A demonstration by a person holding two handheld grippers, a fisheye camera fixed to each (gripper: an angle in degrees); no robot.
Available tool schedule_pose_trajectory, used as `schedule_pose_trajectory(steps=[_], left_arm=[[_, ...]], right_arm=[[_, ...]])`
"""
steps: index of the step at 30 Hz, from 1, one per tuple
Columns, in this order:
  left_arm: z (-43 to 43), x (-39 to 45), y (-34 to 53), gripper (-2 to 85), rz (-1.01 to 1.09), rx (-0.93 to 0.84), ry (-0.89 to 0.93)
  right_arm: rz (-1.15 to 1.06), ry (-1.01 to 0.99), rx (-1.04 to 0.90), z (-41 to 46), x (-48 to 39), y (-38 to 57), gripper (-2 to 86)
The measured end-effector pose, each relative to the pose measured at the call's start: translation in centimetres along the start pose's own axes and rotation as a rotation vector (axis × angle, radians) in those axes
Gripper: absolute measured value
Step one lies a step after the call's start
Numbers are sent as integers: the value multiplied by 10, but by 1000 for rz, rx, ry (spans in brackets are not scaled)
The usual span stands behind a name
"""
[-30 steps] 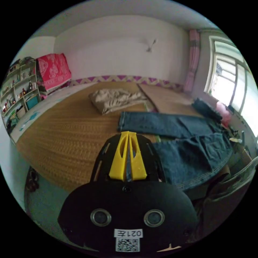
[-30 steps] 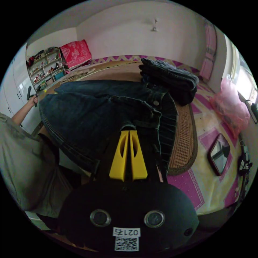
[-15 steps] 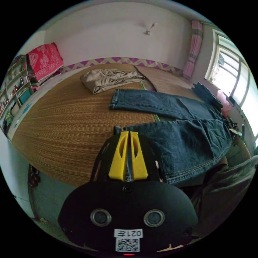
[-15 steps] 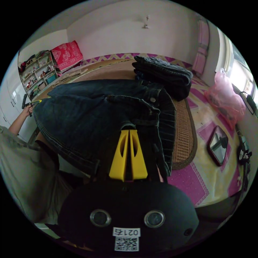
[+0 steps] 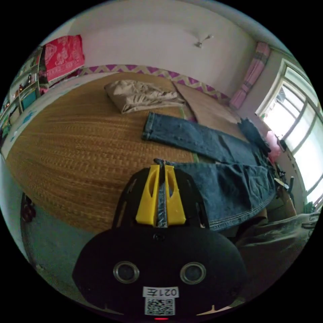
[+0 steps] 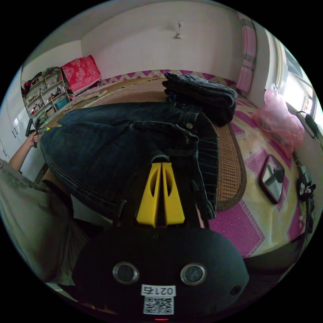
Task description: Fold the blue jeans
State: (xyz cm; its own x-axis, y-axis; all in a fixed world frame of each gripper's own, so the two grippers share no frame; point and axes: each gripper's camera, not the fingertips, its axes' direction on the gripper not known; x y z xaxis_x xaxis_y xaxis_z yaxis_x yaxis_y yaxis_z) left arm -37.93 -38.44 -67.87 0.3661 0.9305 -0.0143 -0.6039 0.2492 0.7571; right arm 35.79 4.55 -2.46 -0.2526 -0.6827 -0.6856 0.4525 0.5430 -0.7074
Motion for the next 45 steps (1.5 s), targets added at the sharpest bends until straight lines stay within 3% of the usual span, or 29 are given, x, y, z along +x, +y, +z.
schedule_pose_trajectory(steps=[4,6,9,15,20,27,30,32,38,45], left_arm=[[-40,6,-5,-6,93,290,154],[-29,1,-5,-7,82,263,102],[27,-22,-1,-5,-8,-32,29],[22,-41,23,3,-44,50,85],[-21,-57,66,14,-127,290,153],[-34,-40,117,77,-244,230,69],[-33,-36,140,75,-351,248,84],[-30,-35,151,83,-402,271,109],[-30,-38,170,84,-515,303,66],[-4,-51,187,84,-571,252,208]], right_arm=[[7,-10,0,-2,-1,3,-6],[10,-12,1,-2,-1,4,-6],[10,-11,6,-4,-1,8,-6],[7,-6,6,-5,0,14,-6],[-6,17,7,-7,2,21,-5],[14,80,-4,-10,6,29,-1],[121,100,27,-34,10,36,12],[298,60,169,-69,25,59,55],[694,23,246,-99,66,143,83],[867,-177,269,-84,102,196,104]])
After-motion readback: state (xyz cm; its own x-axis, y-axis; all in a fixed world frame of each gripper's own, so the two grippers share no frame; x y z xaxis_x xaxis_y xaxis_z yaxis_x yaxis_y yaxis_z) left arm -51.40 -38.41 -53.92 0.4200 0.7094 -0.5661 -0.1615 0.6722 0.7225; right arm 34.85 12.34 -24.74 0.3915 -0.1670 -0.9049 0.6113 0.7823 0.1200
